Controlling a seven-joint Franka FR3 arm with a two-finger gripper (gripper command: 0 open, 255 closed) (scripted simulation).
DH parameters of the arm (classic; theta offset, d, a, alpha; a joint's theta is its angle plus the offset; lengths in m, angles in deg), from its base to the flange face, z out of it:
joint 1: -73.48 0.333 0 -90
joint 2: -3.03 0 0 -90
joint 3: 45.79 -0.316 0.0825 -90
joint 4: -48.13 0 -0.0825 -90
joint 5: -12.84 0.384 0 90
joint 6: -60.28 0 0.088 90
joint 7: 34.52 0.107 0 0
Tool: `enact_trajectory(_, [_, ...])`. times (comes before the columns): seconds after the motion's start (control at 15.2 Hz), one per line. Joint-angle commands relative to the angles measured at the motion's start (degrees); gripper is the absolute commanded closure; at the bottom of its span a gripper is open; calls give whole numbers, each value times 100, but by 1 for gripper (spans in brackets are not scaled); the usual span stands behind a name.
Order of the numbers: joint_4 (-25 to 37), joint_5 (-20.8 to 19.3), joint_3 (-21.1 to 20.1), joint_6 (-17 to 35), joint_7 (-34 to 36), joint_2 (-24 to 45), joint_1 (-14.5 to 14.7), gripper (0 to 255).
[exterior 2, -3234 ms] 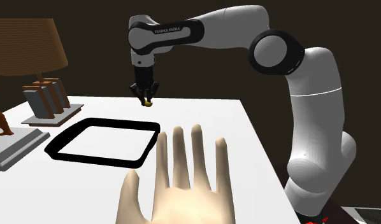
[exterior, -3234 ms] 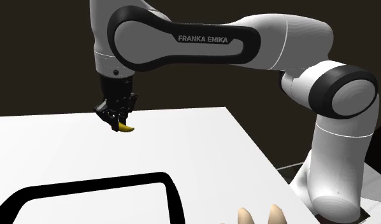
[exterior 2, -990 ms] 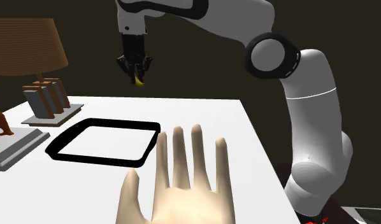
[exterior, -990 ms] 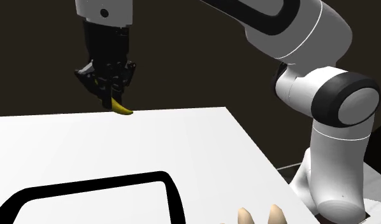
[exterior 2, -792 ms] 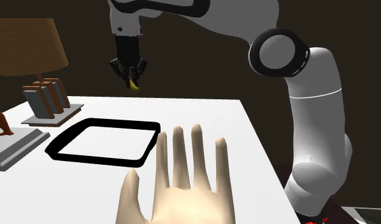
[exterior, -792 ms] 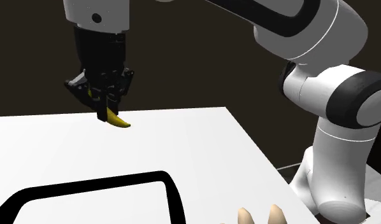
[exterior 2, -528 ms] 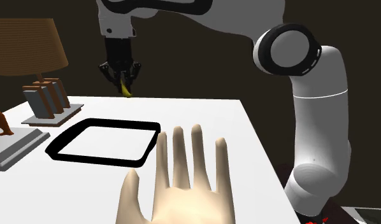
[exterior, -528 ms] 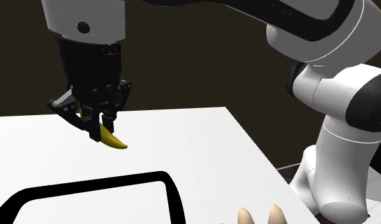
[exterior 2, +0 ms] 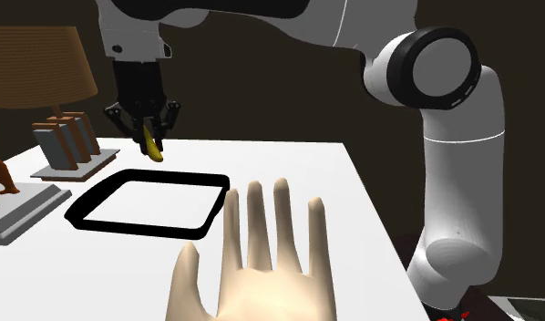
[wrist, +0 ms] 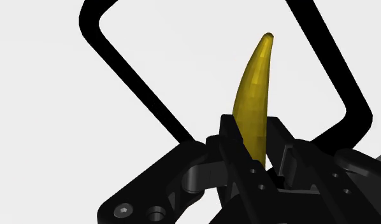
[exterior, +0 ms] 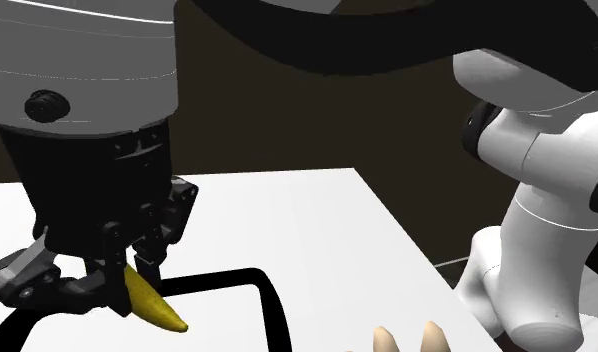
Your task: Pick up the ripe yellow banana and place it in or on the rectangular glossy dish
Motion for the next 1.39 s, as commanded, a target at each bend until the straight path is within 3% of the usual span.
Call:
enact_trajectory(0.0, [-44, -34, -86, 59, 301, 2, 213, 255])
enact_trajectory(0.79, [-1368, 139, -67, 1117, 172, -293, -15, 255])
enact_trajectory(1.32, [-1403, 141, -66, 1148, 169, -297, -19, 255])
